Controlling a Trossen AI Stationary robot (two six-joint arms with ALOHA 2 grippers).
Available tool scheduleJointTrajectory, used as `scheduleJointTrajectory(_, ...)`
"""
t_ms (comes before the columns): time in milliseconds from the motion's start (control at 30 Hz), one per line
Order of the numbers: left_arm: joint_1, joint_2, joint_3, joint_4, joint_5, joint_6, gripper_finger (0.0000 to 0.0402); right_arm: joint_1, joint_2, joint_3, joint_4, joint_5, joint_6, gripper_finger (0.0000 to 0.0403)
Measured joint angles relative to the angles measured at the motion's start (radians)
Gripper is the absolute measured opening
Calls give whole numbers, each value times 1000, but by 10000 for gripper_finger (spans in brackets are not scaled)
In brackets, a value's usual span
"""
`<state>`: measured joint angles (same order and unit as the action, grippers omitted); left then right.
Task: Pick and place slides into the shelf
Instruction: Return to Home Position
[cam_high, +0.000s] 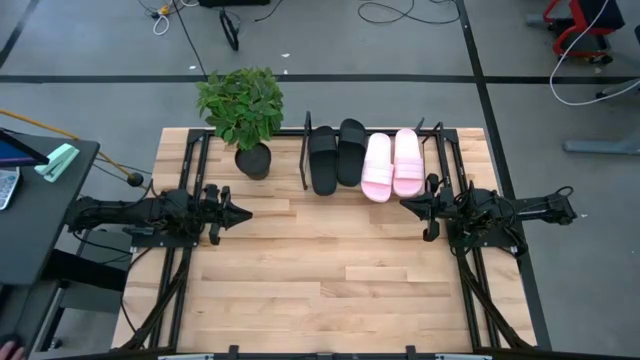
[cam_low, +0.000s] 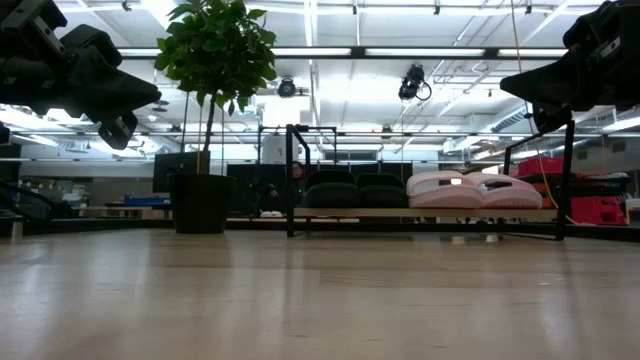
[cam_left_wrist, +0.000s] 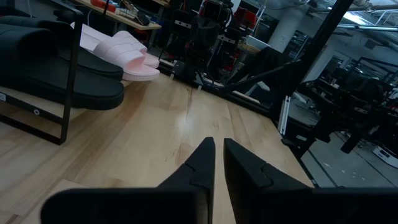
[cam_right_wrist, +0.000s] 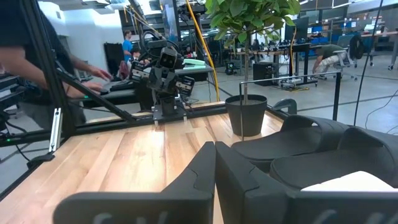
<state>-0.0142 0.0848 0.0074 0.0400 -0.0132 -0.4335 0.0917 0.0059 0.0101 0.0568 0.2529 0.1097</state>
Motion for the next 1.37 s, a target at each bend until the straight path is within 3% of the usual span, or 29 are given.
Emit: scheduleJointTrajectory(1367,0,0,0,0,0,0,32,0,0,0,0,0,0,14)
